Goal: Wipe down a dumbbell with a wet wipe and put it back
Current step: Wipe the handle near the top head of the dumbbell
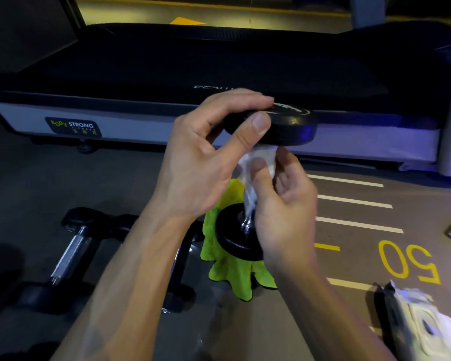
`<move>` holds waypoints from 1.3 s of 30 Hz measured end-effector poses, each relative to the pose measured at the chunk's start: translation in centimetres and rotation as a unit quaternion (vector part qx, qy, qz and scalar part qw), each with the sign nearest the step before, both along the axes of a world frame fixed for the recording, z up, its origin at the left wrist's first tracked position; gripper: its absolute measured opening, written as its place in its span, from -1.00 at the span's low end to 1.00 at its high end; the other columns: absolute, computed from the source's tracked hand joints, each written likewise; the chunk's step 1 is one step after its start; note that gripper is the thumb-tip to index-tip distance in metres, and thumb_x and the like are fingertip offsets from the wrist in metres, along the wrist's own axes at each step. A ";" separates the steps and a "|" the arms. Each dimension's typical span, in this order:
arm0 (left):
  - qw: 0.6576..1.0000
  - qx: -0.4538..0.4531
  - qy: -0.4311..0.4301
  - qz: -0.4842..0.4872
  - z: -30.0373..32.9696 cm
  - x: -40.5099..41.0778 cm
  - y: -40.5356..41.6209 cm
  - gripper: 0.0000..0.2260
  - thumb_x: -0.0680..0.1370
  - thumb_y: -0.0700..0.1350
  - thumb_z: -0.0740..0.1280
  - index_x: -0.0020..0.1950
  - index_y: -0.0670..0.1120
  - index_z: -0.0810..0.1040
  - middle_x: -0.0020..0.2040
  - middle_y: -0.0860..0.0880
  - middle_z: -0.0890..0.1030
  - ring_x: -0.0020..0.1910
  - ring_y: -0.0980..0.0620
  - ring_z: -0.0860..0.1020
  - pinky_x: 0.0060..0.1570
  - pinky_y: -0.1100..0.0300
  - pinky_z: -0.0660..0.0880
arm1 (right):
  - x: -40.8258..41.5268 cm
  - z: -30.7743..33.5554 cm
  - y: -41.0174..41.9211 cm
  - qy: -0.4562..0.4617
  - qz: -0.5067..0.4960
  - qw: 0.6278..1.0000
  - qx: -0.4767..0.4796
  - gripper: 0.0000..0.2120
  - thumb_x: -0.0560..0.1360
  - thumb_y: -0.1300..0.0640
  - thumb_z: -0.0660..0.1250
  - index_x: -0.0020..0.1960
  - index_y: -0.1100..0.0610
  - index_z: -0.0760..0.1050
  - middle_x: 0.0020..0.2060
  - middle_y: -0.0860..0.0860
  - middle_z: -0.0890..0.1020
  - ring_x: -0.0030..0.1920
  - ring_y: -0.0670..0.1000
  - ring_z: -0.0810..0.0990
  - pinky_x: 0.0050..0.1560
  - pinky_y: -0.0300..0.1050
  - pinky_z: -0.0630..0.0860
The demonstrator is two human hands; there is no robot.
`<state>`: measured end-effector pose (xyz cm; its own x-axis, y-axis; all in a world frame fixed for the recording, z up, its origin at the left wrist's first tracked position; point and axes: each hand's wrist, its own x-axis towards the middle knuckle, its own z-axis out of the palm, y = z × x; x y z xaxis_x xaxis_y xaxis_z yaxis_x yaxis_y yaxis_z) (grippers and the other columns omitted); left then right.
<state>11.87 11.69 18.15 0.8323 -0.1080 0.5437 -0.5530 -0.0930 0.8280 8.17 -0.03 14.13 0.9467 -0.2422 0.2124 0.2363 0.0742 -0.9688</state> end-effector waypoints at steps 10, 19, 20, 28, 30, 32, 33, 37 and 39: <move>1.000 -0.007 -0.002 0.009 -0.1 0.3 0.0 -0.84 0.64 -0.15 0.41 0.20 0.02 0.65 0.23 -0.02 0.67 0.34 0.01 0.60 0.39 0.12 0.47 | 4.6 0.7 -0.7 0.128 0.023 0.990 0.056 -0.62 0.53 -0.12 0.18 -0.42 -0.03 0.43 -0.53 -0.10 0.55 -0.45 -0.13 0.51 -0.27 -0.16 0.45; 1.000 0.009 -0.011 0.027 0.1 0.2 -0.6 -0.84 0.65 -0.14 0.40 0.22 0.01 0.64 0.23 0.00 0.65 0.32 0.07 0.60 0.33 0.21 0.48 | 3.7 -1.0 -0.9 -0.056 0.039 0.990 -0.120 -0.78 0.71 0.10 0.19 -0.01 0.16 0.53 -0.31 -0.13 0.63 -0.30 -0.22 0.58 -0.25 -0.26 0.47; 0.999 0.012 -0.009 0.031 0.2 0.2 -0.6 -0.85 0.65 -0.13 0.41 0.21 0.02 0.65 0.22 0.03 0.65 0.32 0.08 0.60 0.33 0.20 0.48 | 4.0 -0.7 -1.4 -0.041 0.083 0.992 -0.084 -0.68 0.71 0.10 0.19 -0.17 0.13 0.53 -0.43 -0.09 0.61 -0.42 -0.19 0.55 -0.35 -0.25 0.43; 0.999 0.008 -0.004 0.042 0.0 -0.3 0.1 -0.86 0.64 -0.14 0.42 0.19 0.01 0.65 0.22 -0.04 0.67 0.30 0.05 0.61 0.32 0.14 0.50 | 4.6 -0.9 -3.2 0.016 0.305 0.950 -0.069 -0.57 0.65 -0.12 0.22 -0.19 0.18 0.56 -0.39 0.13 0.62 -0.36 0.08 0.56 -0.22 -0.10 0.50; 0.999 0.003 -0.011 0.051 0.0 -0.6 0.0 -0.86 0.63 -0.14 0.43 0.18 0.02 0.65 0.22 -0.07 0.67 0.28 0.07 0.62 0.29 0.20 0.50 | 3.9 -1.2 -4.0 -0.003 0.273 0.943 -0.193 -0.70 0.67 -0.08 0.22 0.08 0.14 0.55 -0.09 0.12 0.70 -0.08 0.09 0.67 0.02 -0.02 0.56; 0.997 -0.004 -0.015 0.071 -0.1 -0.6 -0.3 -0.87 0.62 -0.12 0.45 0.16 0.03 0.66 0.21 -0.06 0.67 0.26 0.08 0.63 0.26 0.20 0.51 | 2.7 -2.0 -4.7 0.008 0.256 0.931 -0.260 -0.68 0.68 -0.05 0.22 0.34 0.10 0.42 0.14 0.04 0.66 0.13 -0.05 0.62 0.19 -0.14 0.53; 0.997 -0.008 -0.015 0.076 -0.1 -0.5 -0.4 -0.87 0.62 -0.11 0.45 0.16 0.04 0.66 0.20 -0.06 0.68 0.25 0.08 0.63 0.26 0.20 0.51 | 1.9 -2.5 -5.0 0.022 0.254 0.922 -0.291 -0.66 0.69 -0.06 0.20 0.39 0.07 0.36 0.17 0.00 0.63 0.15 -0.10 0.59 0.22 -0.16 0.51; 0.997 -0.005 -0.017 0.069 -0.2 -0.6 -0.6 -0.86 0.62 -0.11 0.45 0.17 0.03 0.66 0.20 -0.05 0.67 0.26 0.05 0.63 0.26 0.19 0.51 | -0.5 -3.7 -6.3 0.054 0.259 0.907 -0.329 -0.71 0.69 0.00 0.19 0.41 -0.08 0.34 0.13 -0.13 0.63 0.16 -0.08 0.58 0.25 0.03 0.50; 0.998 -0.008 -0.016 0.068 -0.3 -0.8 -0.5 -0.86 0.62 -0.11 0.45 0.18 0.03 0.66 0.21 -0.06 0.67 0.27 0.06 0.63 0.27 0.18 0.51 | -1.6 -3.5 -6.5 0.040 0.235 0.919 -0.314 -0.76 0.73 0.13 0.17 0.35 -0.09 0.42 0.07 -0.15 0.65 0.11 -0.08 0.59 0.16 -0.12 0.50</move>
<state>11.10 11.14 17.86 0.8210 0.0138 0.5708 -0.5620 -0.1564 0.8122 6.55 -6.55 10.61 0.9343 0.3433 0.0955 0.2470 -0.4309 -0.8680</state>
